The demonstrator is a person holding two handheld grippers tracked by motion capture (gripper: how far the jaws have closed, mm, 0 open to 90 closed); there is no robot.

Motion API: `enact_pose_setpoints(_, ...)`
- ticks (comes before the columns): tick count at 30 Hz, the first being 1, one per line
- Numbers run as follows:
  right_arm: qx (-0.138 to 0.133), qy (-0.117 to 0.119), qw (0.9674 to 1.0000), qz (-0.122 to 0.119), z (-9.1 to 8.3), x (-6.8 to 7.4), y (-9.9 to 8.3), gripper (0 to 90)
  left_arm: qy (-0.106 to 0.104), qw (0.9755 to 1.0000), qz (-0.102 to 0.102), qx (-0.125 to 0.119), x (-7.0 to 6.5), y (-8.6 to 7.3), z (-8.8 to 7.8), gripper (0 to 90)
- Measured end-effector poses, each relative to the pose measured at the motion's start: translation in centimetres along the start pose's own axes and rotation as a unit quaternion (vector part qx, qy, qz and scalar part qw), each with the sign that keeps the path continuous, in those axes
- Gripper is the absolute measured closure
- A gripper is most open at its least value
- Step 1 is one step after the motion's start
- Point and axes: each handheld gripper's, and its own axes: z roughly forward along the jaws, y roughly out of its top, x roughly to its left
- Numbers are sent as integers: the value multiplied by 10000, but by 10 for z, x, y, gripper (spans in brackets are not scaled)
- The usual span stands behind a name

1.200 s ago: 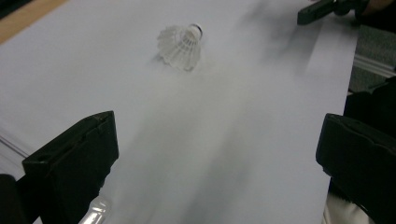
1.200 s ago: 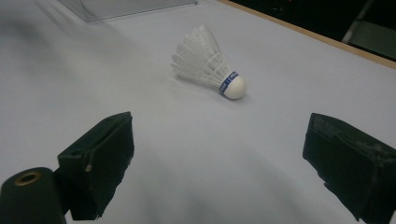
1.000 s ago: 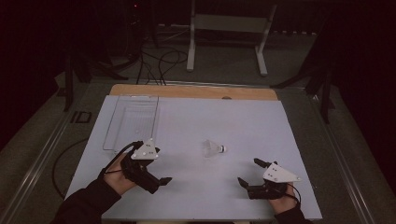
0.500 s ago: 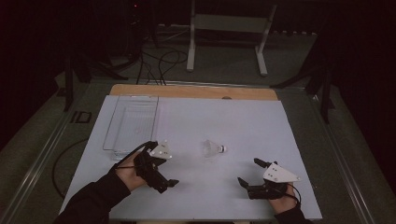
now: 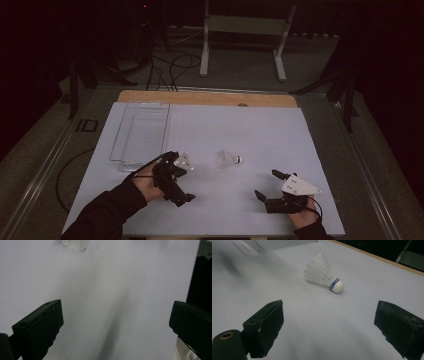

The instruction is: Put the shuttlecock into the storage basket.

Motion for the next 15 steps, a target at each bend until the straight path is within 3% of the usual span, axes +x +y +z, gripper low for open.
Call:
enact_pose_setpoints(6,-2,-11,10000,-15,0,0,0,89,-19,9997,20,240,0,4,7,1)
enact_pose_setpoints(10,1,-2,10000,3,0,0,0,89,-152,9991,-183,352,3,8,11,1)
enact_pose_setpoints(15,6,10,10000,-2,1,0,0,89,-90,9976,-328,600,5,14,17,1)
